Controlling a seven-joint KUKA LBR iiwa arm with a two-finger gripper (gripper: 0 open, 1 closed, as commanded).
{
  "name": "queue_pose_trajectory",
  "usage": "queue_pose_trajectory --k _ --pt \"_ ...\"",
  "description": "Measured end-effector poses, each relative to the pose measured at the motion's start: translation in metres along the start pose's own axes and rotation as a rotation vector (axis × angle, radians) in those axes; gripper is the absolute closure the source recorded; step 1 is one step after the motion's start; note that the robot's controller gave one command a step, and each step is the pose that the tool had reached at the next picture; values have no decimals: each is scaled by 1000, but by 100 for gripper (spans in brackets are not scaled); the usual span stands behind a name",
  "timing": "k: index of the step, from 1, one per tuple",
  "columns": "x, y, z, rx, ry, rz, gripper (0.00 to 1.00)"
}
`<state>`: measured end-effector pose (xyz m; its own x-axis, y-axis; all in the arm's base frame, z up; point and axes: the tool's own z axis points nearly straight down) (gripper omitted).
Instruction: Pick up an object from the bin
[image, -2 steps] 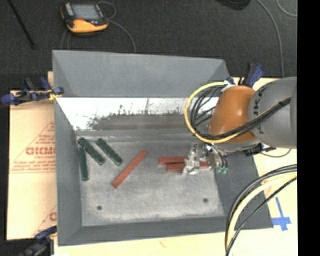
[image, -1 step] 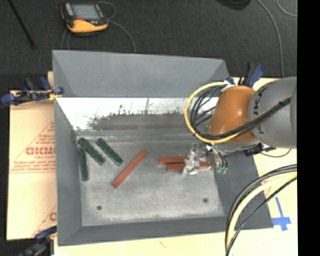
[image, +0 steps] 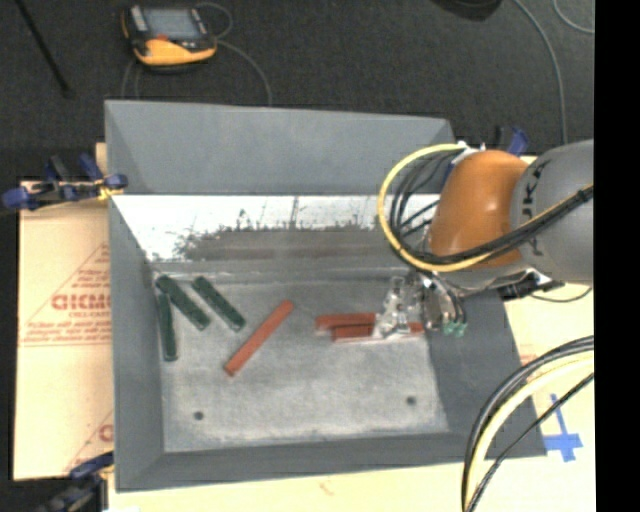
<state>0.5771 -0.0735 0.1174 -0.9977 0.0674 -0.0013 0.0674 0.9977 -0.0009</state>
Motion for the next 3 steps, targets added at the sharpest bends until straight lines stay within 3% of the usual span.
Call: queue_pose_trajectory --k 1,2,3 --pt "-18 17 -41 -1 -4 39 100" --pt "3 59 36 4 -11 -127 0" --pt "-6 61 31 2 -48 -128 100"
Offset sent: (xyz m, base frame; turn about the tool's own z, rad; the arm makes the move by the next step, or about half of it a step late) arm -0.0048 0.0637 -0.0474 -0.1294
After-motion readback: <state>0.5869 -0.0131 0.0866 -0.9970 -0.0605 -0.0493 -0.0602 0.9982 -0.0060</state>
